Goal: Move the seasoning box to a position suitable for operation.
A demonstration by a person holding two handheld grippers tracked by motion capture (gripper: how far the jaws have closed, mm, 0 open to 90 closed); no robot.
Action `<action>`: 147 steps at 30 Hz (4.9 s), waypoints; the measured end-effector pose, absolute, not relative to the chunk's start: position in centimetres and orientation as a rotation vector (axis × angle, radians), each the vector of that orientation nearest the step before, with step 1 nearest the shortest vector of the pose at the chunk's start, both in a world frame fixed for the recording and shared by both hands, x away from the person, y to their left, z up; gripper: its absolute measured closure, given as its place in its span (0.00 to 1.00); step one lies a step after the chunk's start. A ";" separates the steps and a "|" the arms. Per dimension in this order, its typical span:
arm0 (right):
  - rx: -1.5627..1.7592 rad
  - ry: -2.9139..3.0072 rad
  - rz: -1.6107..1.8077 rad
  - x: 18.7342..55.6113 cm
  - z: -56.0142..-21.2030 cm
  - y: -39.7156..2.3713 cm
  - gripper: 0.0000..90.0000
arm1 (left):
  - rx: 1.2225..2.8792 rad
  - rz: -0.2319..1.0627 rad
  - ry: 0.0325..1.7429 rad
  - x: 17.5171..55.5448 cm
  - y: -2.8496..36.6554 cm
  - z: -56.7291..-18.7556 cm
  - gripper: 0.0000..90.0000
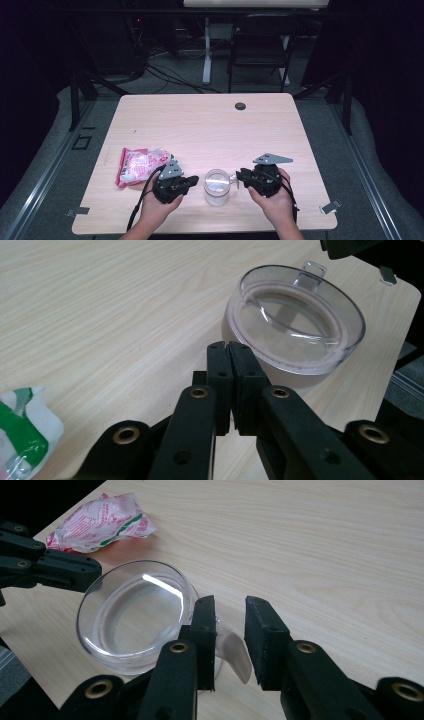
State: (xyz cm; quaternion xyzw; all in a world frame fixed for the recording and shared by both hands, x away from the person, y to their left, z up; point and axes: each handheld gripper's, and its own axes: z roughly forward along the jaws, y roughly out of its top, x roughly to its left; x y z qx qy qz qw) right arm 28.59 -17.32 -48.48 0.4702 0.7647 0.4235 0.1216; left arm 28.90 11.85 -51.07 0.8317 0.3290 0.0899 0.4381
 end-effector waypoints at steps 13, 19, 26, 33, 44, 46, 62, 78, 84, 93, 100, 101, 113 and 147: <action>1.419 2.236 1.282 28.9 -48.9 -17.3 0.87 | 2.099 0.196 0.776 28.6 11.2 -51.6 1.00; 1.422 2.253 1.291 29.0 -49.2 -17.0 0.87 | 2.101 0.181 0.775 28.5 10.9 -51.8 1.00; 1.417 2.262 1.299 29.0 -49.2 -16.9 0.90 | 2.109 0.169 0.770 28.5 10.9 -51.9 1.00; 1.414 2.262 1.309 29.0 -49.2 -16.8 0.92 | 2.120 0.166 0.771 28.5 10.9 -52.0 1.00; 1.413 2.259 1.315 29.0 -49.3 -16.8 0.92 | 2.124 0.166 0.777 28.5 10.9 -52.1 1.00; 1.414 2.259 1.316 29.0 -49.3 -16.8 0.92 | 2.117 0.160 0.779 28.5 10.9 -52.1 1.00; 1.423 2.250 1.327 29.0 -49.4 -16.8 0.91 | 2.090 0.138 0.774 28.5 11.1 -51.8 1.00; 1.429 2.244 1.340 29.0 -49.5 -16.9 0.91 | 2.120 0.146 0.754 28.5 11.0 -52.0 1.00; 1.429 2.245 1.344 29.0 -49.5 -16.9 0.91 | 2.138 0.166 0.717 28.3 10.9 -52.2 1.00; 1.430 2.245 1.337 29.1 -49.5 -16.8 0.91 | 2.150 0.144 0.676 28.1 11.1 -52.1 1.00; 1.433 2.244 1.338 29.1 -49.5 -16.8 0.91 | 2.144 0.140 0.663 28.0 11.0 -51.9 1.00; 1.434 2.244 1.338 29.1 -49.5 -16.8 0.91 | 2.144 0.140 0.663 28.0 11.0 -51.9 1.00; 1.426 2.241 1.345 29.2 -49.6 -16.9 0.88 | 2.123 0.138 0.650 27.8 10.9 -51.5 0.98; 0.953 2.310 1.259 24.7 -47.7 -14.0 0.51 | 1.971 0.223 0.661 28.5 9.9 -48.7 0.63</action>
